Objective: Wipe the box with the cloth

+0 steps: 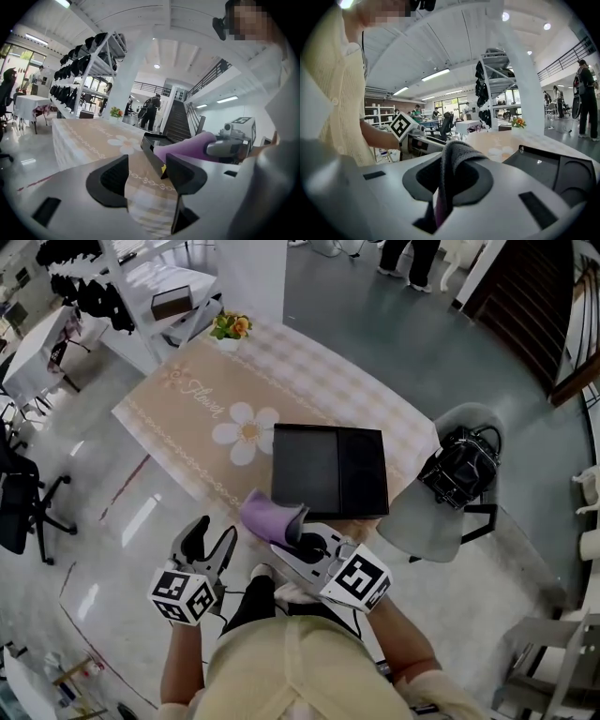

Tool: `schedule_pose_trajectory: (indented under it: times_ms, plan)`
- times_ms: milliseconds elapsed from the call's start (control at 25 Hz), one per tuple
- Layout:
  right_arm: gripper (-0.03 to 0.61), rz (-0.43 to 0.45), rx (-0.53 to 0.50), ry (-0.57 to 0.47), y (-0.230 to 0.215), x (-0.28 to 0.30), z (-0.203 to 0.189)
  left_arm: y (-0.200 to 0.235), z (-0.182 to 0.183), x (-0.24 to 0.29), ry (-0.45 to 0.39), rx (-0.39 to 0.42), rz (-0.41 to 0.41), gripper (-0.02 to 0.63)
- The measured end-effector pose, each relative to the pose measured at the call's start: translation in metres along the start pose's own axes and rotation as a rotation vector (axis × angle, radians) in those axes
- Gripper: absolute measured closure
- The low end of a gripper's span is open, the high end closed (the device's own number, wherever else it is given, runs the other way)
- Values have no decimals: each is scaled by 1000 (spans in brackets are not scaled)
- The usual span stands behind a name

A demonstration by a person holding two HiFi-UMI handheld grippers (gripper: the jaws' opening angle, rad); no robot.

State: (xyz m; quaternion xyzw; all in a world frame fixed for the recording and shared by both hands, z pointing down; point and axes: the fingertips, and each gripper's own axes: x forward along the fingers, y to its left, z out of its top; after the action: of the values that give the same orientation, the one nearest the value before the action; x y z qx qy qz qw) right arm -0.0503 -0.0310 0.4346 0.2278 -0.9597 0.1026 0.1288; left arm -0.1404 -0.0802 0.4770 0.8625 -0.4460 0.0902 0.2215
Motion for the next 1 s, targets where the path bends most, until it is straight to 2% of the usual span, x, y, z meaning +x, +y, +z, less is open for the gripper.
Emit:
schedule_pose_trajectory:
  times_ms: [200, 400, 560, 1000]
  plan:
    - [523, -40, 29, 110, -10, 10, -35, 0, -5, -4, 5, -10, 3, 359]
    - [523, -218, 95, 234, -44, 2, -71, -6, -9, -1, 24, -6, -12, 359]
    - [523, -286, 152, 235, -57, -7, -77, -12, -10, 7, 37, 9, -39, 359]
    - [523, -453, 187, 262, -82, -47, -89, -37, -14, 36, 95, 51, -137, 359]
